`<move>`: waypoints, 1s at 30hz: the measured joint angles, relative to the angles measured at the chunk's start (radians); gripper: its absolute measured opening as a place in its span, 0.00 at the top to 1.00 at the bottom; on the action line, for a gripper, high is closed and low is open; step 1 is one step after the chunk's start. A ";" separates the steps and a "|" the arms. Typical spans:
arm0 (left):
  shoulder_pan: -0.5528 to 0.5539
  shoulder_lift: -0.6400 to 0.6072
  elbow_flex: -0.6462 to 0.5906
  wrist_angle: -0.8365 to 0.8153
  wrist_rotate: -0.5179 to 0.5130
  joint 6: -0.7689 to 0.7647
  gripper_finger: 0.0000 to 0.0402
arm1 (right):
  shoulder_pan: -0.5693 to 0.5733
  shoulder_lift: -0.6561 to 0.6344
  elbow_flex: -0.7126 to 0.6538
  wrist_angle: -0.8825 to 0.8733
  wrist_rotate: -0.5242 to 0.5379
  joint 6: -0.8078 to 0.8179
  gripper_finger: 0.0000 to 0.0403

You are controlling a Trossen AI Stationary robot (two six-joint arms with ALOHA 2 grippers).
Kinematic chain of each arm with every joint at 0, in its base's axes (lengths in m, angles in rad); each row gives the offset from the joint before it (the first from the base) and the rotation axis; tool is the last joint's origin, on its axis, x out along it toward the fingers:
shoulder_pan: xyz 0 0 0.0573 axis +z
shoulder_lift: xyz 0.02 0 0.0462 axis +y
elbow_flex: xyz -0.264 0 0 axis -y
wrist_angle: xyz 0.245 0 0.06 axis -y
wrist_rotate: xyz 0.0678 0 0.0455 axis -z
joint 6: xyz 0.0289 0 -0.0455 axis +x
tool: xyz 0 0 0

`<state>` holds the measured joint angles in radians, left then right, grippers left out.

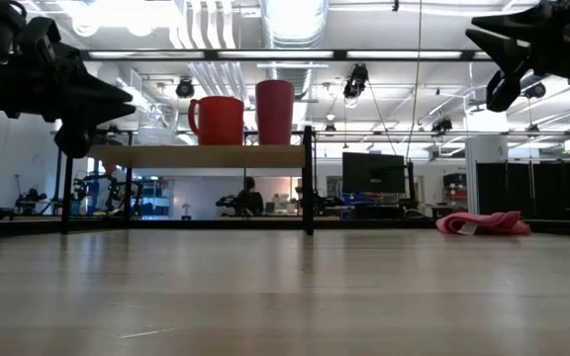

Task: Stack small to large cups/mugs on shelf
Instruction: Return to Home Position

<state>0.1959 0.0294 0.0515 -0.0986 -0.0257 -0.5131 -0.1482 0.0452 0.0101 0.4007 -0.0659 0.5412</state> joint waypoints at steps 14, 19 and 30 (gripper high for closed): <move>0.000 0.045 0.028 -0.092 0.024 -0.003 0.81 | 0.000 0.004 0.000 -0.038 -0.084 0.087 0.86; 0.000 0.056 0.021 -0.057 0.025 -0.003 0.81 | 0.000 0.010 0.000 -0.039 -0.083 0.087 0.86; 0.000 0.056 0.009 -0.032 0.026 -0.003 0.81 | 0.000 0.010 0.000 -0.038 -0.083 0.087 0.86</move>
<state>0.1955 0.0855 0.0608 -0.1303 -0.0002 -0.5164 -0.1482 0.0551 0.0101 0.3624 -0.1490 0.6285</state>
